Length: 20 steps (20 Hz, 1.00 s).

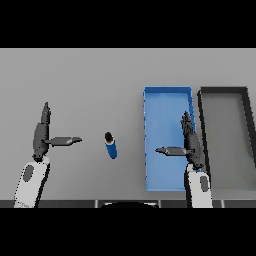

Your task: Pick up the blue pipe and place it into the blue bin.

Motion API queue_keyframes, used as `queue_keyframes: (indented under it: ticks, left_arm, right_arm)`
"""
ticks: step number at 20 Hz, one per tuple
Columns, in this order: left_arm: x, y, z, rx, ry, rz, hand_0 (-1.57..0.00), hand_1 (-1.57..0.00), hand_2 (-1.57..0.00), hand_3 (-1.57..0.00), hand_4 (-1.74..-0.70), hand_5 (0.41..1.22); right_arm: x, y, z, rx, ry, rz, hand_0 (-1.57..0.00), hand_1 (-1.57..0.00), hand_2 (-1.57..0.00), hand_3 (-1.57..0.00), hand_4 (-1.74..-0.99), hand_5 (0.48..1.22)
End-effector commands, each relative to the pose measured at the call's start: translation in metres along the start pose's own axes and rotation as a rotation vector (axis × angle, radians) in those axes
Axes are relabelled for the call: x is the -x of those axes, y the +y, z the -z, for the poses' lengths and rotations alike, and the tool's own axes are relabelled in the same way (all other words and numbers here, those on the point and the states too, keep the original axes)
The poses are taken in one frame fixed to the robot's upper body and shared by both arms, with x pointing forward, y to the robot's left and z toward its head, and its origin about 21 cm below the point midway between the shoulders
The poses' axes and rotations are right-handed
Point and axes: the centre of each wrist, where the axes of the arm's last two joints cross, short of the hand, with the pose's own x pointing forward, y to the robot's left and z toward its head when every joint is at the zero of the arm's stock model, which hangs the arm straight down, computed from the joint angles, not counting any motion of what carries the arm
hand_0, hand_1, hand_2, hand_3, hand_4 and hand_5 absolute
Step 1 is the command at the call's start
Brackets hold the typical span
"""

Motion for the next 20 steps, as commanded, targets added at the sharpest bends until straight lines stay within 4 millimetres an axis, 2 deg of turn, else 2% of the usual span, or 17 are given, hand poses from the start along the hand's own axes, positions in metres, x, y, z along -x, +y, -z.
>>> queue_keyframes:
  ticks: [1,6,8,10,13,15,17,20]
  left_arm:
    - [0.0,0.0,0.001,-0.001,-0.003,-0.001,0.0,0.0,0.0,0.0,-0.97,0.593]
    - [0.003,0.001,0.006,-0.003,-0.001,-0.002,0.0,0.0,0.0,0.0,-0.97,0.593]
    - [0.01,0.029,-0.002,0.177,-0.053,0.116,0.0,0.0,0.0,0.0,-0.96,0.592]
    - [0.015,0.039,-0.003,0.253,-0.065,0.161,0.0,0.0,0.0,0.0,-0.96,0.59]
    - [0.018,0.039,-0.004,0.303,-0.075,0.153,0.0,0.0,0.0,0.0,-0.96,0.594]
    - [0.013,0.041,-0.006,0.359,-0.098,0.139,0.0,0.0,0.0,0.0,-0.97,0.594]
    - [0.008,0.042,-0.017,0.436,-0.1,0.152,0.0,0.0,0.0,0.0,-0.99,0.573]
    - [0.005,0.029,-0.027,0.568,-0.075,0.169,0.0,0.0,0.0,0.0,-1.05,0.535]
  right_arm:
    - [0.0,0.0,0.001,0.001,0.001,0.0,0.0,0.0,0.0,0.0,-1.205,0.629]
    - [-0.001,0.001,0.007,-0.002,0.006,0.002,0.0,0.0,0.0,0.0,-1.205,0.629]
    - [-0.006,-0.018,-0.009,-0.055,-0.122,-0.217,0.0,0.0,0.0,0.0,-1.201,0.628]
    - [-0.01,-0.018,-0.017,-0.087,-0.144,-0.286,0.0,0.0,0.0,0.0,-1.197,0.626]
    - [-0.014,-0.018,-0.02,-0.092,-0.132,-0.305,0.0,0.0,0.0,0.0,-1.206,0.625]
    - [-0.016,-0.019,-0.019,-0.097,-0.127,-0.316,0.0,0.0,0.0,0.0,-1.197,0.621]
    - [-0.017,-0.019,-0.021,-0.104,-0.129,-0.328,0.0,0.0,0.0,0.0,-1.181,0.619]
    - [-0.017,-0.02,-0.014,-0.102,-0.124,-0.321,0.0,0.0,0.0,0.0,-1.176,0.615]
